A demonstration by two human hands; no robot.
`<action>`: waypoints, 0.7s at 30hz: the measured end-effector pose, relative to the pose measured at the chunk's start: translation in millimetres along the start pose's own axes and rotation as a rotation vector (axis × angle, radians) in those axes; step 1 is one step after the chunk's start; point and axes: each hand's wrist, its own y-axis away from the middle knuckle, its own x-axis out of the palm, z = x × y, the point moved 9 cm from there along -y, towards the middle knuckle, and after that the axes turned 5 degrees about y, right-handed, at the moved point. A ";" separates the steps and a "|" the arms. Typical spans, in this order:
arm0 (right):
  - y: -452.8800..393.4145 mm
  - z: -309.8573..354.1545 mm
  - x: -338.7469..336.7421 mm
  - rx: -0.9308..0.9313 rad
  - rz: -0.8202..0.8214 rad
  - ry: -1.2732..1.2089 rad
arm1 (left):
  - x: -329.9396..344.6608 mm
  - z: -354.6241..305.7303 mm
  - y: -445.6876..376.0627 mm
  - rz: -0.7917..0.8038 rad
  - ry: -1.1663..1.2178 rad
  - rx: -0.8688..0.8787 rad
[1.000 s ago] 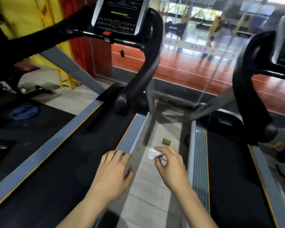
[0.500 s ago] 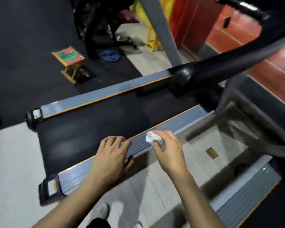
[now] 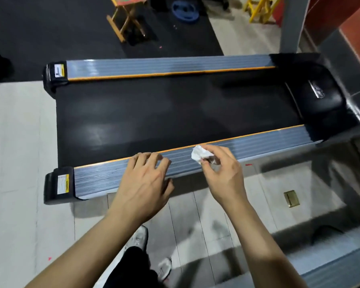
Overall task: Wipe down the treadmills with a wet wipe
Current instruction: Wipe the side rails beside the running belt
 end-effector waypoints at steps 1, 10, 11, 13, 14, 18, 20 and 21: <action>-5.4 -8.7 12.7 0.005 0.002 0.005 | 12.8 6.7 -7.7 0.007 0.005 -0.005; -40.9 -115.4 121.6 0.020 0.042 0.017 | 147.5 49.5 -70.2 0.074 -0.001 0.009; -44.8 -128.7 131.0 0.027 0.047 0.016 | 162.7 51.6 -75.4 0.096 -0.004 0.001; -53.2 -155.1 145.7 0.030 0.045 0.007 | 192.5 52.8 -85.5 0.127 -0.004 -0.012; -57.3 -170.0 152.3 0.032 0.045 0.004 | 208.3 50.6 -90.2 0.141 -0.003 -0.013; -72.9 -221.0 165.4 0.037 0.028 -0.007 | 258.5 30.5 -113.3 0.165 -0.030 -0.006; -83.9 -252.2 167.9 0.026 0.006 -0.006 | 283.1 16.2 -130.7 0.171 -0.038 -0.007; -89.4 -269.3 167.9 0.025 -0.002 -0.007 | 295.0 8.2 -139.7 0.171 -0.039 -0.004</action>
